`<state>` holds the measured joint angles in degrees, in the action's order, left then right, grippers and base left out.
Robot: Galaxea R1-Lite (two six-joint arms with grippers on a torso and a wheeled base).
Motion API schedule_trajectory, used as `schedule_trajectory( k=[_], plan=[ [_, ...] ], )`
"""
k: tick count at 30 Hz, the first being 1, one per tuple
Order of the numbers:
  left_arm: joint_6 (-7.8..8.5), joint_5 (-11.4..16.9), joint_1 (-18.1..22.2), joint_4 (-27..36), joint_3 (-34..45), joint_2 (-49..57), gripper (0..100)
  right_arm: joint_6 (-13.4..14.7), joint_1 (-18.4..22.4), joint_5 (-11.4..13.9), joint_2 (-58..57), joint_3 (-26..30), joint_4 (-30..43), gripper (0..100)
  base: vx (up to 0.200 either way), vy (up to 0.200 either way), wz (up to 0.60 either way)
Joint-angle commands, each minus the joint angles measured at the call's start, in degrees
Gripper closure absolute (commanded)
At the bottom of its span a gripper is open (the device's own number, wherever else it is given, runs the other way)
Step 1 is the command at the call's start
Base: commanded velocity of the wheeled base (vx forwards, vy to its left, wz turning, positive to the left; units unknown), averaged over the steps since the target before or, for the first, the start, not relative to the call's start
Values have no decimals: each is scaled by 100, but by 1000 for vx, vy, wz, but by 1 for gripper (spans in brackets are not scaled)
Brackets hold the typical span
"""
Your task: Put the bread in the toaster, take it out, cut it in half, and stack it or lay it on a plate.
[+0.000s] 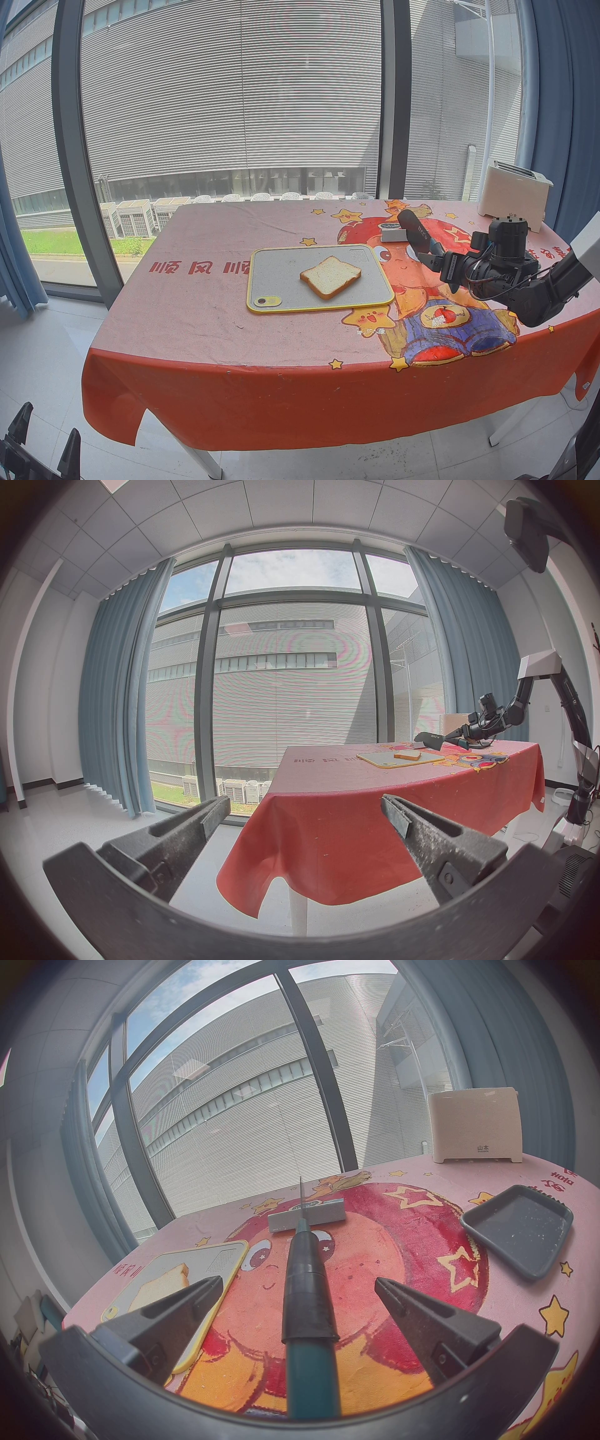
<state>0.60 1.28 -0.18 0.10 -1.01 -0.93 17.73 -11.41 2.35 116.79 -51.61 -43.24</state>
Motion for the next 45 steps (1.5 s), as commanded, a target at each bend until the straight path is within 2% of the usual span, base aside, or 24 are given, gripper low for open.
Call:
schedule_trajectory(
  k=[1, 35, 45],
  plan=[
    [2, -5, 1, -1, 101, 93, 0, -6, -2, 2, 2, 2, 0, 0, 0, 0, 0],
    [2, -5, 1, -1, 101, 93, 0, 12, 42, 2, -7, -147, 9, 0, 0, 0, 0],
    [2, 4, 1, -1, 101, 93, 0, -32, 78, 72, -7, -217, 79, 0, 0, 0, 0]
  ],
)
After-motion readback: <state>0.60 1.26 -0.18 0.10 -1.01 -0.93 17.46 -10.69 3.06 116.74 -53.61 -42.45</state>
